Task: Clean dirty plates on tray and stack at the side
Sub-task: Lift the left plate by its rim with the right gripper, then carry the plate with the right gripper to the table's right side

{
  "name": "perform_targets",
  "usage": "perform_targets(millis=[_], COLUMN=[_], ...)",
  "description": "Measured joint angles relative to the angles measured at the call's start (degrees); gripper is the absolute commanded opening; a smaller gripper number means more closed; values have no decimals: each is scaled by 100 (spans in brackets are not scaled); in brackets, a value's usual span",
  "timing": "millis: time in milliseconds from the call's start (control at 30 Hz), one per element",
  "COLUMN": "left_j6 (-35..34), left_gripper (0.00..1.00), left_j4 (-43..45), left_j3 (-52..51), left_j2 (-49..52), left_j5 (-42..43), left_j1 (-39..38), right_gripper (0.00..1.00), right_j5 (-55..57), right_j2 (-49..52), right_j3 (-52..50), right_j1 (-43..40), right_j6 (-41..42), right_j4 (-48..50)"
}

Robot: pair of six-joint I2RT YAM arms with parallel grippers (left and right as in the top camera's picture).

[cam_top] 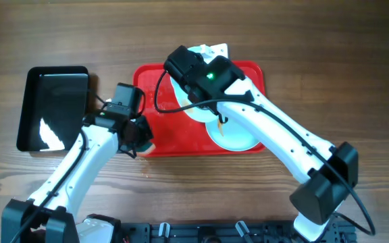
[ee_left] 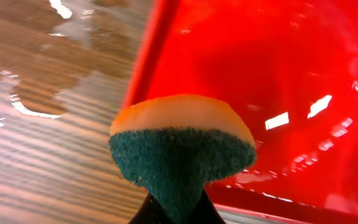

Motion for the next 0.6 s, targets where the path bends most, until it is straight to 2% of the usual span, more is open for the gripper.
perform_targets(millis=[200, 333, 600], left_j6=[442, 765, 990], left_gripper=[4, 4, 4], left_j4=[111, 398, 651], left_j3=[0, 0, 0], left_j2=[4, 4, 33], left_j5=[466, 1047, 1390], left_j1=[522, 516, 444], right_gripper=[4, 4, 4], right_j5=[166, 286, 1200], right_j2=[-4, -4, -4], right_j3=[0, 0, 0], right_j1=[0, 24, 531], right_j6=[2, 15, 9], right_j4=[31, 46, 68])
